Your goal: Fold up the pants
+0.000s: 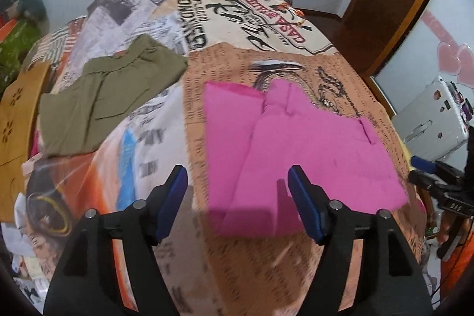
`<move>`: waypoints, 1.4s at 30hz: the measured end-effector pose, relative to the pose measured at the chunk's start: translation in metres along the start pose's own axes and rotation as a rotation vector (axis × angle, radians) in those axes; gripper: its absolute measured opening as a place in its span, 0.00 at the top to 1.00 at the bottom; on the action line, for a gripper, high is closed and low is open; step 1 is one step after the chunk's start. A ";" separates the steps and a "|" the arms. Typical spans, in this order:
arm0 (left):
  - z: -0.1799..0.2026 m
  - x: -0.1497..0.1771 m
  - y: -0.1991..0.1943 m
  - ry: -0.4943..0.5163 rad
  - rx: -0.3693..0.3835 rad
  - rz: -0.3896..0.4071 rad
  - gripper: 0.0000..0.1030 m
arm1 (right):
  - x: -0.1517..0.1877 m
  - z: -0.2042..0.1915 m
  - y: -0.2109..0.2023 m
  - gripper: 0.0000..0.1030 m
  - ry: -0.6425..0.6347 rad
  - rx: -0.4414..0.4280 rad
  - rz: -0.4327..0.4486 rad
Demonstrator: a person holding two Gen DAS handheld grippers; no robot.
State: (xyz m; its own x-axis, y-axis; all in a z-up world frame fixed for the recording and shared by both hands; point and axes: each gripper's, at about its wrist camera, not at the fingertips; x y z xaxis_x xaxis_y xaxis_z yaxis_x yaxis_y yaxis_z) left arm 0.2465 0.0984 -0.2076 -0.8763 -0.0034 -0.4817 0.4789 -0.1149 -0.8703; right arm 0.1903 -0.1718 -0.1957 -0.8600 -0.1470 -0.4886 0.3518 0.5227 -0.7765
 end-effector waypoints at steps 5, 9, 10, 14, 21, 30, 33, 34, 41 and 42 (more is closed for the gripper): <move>0.003 -0.010 0.032 0.038 -0.028 -0.052 0.28 | -0.005 0.005 0.021 0.44 0.045 -0.049 -0.043; -0.014 -0.013 0.055 -0.030 0.049 -0.093 0.21 | -0.006 0.012 0.035 0.44 0.078 -0.078 -0.067; -0.017 -0.014 0.058 -0.048 0.070 -0.099 0.20 | -0.006 0.014 0.036 0.44 0.092 -0.087 -0.069; -0.024 -0.020 0.065 -0.092 0.114 -0.104 0.18 | -0.009 0.023 0.042 0.44 0.145 -0.124 -0.071; -0.008 -0.028 0.074 -0.048 0.160 -0.112 0.18 | -0.017 0.017 0.052 0.42 0.127 -0.134 -0.080; 0.000 -0.037 0.083 -0.085 0.199 -0.159 0.22 | -0.024 0.028 0.053 0.66 0.193 -0.168 -0.053; -0.002 -0.037 0.082 -0.114 0.196 -0.175 0.33 | -0.026 0.026 0.051 0.75 0.176 -0.158 -0.044; -0.002 -0.037 0.081 -0.115 0.202 -0.179 0.40 | -0.027 0.024 0.049 0.78 0.160 -0.152 -0.042; 0.010 -0.036 0.066 -0.070 0.174 -0.153 0.78 | -0.038 0.007 0.034 0.87 0.060 -0.116 0.002; 0.014 -0.036 0.061 -0.053 0.161 -0.139 0.80 | -0.040 0.006 0.030 0.87 0.055 -0.118 0.010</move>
State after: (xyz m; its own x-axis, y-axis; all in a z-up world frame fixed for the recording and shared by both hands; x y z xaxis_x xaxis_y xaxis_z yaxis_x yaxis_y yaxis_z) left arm 0.3066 0.0780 -0.2414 -0.9367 -0.0281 -0.3489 0.3428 -0.2746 -0.8984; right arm 0.2370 -0.1553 -0.2018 -0.8767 -0.0962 -0.4712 0.3179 0.6194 -0.7178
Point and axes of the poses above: each gripper's, at about its wrist camera, not at the fingertips, and y roughly the way its jaws point, z to its right, x to its underside, and after that the axes turned 3 degrees about -x, right-handed
